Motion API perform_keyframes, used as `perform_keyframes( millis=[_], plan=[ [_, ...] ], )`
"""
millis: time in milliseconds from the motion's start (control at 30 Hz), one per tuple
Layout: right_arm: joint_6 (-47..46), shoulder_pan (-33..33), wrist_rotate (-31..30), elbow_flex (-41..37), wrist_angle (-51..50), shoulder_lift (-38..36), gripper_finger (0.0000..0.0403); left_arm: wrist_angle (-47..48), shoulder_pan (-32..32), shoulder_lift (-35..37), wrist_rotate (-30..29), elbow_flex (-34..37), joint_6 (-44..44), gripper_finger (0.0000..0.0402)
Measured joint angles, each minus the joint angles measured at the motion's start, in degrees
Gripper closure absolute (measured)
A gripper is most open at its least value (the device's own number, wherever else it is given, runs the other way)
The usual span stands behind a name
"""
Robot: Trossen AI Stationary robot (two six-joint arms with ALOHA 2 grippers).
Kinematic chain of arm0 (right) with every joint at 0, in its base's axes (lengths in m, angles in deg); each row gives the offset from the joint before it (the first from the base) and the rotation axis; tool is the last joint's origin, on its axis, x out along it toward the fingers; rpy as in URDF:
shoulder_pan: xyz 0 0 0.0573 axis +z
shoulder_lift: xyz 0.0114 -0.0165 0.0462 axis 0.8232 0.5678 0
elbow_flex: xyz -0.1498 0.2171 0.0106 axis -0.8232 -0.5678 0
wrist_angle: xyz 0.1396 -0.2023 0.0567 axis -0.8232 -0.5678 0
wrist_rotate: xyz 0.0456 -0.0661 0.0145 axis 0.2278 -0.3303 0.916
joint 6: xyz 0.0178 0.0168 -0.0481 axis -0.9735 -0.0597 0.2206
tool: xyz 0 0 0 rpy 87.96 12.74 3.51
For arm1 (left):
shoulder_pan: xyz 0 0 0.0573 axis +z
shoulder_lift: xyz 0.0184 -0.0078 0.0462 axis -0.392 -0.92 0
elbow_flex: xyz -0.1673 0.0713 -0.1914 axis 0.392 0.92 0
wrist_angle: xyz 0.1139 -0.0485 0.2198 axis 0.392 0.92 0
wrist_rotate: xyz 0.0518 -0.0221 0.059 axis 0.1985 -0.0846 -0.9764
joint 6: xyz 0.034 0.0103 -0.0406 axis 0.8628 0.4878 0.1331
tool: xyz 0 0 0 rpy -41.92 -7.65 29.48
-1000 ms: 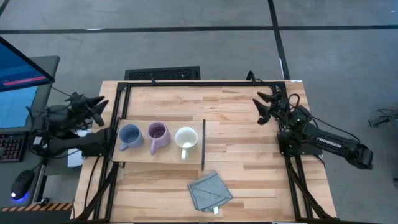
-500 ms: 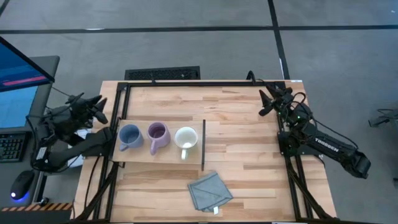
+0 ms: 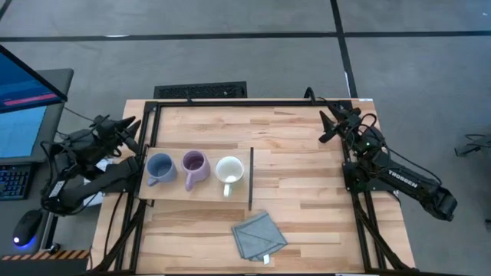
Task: Stack small to large cups/mugs on shelf
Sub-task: Return to Home Position
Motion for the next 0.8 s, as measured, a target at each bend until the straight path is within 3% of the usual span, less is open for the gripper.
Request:
perform_keyframes(
  millis=[300,500,800],
  plan=[
    [1.53,0.0,0.02,0.0,1.39,-0.76,0.0173,-0.2,0.0,0.0,1.01,-0.07,0.22,0.0278],
    [1.54,0.0,0.5,0.0,1.02,-5.81,0.0173,-0.13,0.0,0.0,1.79,-0.07,0.3,0.0278],
    [-0.03,0.14,4.28,0.0,-11.55,-17.29,0.0173,-1.15,0.0,0.0,2.45,-0.07,-1.8,0.0278]
  ],
)
